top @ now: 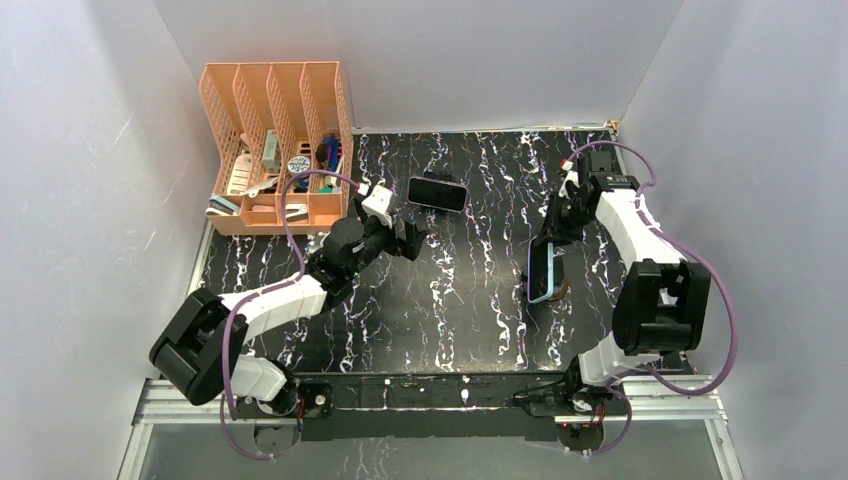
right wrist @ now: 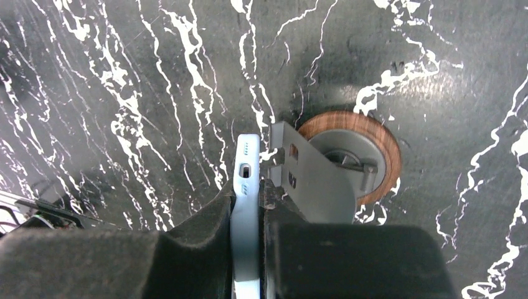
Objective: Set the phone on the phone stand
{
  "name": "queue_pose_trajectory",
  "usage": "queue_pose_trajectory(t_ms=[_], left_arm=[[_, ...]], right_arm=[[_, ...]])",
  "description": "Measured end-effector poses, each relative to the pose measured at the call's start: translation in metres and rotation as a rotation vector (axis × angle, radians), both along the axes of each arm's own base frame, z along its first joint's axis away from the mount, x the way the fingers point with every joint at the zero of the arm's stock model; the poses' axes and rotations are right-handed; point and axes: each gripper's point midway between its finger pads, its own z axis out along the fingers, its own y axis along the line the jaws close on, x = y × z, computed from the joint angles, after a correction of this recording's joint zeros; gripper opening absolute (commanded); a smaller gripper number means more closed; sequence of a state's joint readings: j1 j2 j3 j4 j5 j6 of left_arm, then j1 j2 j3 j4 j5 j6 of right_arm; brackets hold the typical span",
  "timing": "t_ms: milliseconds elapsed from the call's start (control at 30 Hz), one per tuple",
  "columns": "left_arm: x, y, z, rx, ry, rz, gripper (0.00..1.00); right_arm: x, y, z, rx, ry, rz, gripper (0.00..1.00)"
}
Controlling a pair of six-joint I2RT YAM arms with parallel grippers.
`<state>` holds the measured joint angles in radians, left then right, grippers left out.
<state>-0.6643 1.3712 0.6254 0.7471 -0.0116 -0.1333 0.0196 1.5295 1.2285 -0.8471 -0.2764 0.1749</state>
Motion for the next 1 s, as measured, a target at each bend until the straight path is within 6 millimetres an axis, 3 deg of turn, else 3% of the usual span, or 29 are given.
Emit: queue_pose_trajectory(t_ms=[467, 1000], left_arm=[[-0.002, 0.002, -0.004, 0.017, -0.008, -0.002, 0.98], [-0.002, 0.005, -0.008, 0.035, -0.010, 0.003, 0.98]], right_arm=[[0.018, -0.003, -0.039, -0.001, 0.068, 0.033, 0.05], [0.021, -0.012, -0.044, -0.003, 0.080, 0.011, 0.05]])
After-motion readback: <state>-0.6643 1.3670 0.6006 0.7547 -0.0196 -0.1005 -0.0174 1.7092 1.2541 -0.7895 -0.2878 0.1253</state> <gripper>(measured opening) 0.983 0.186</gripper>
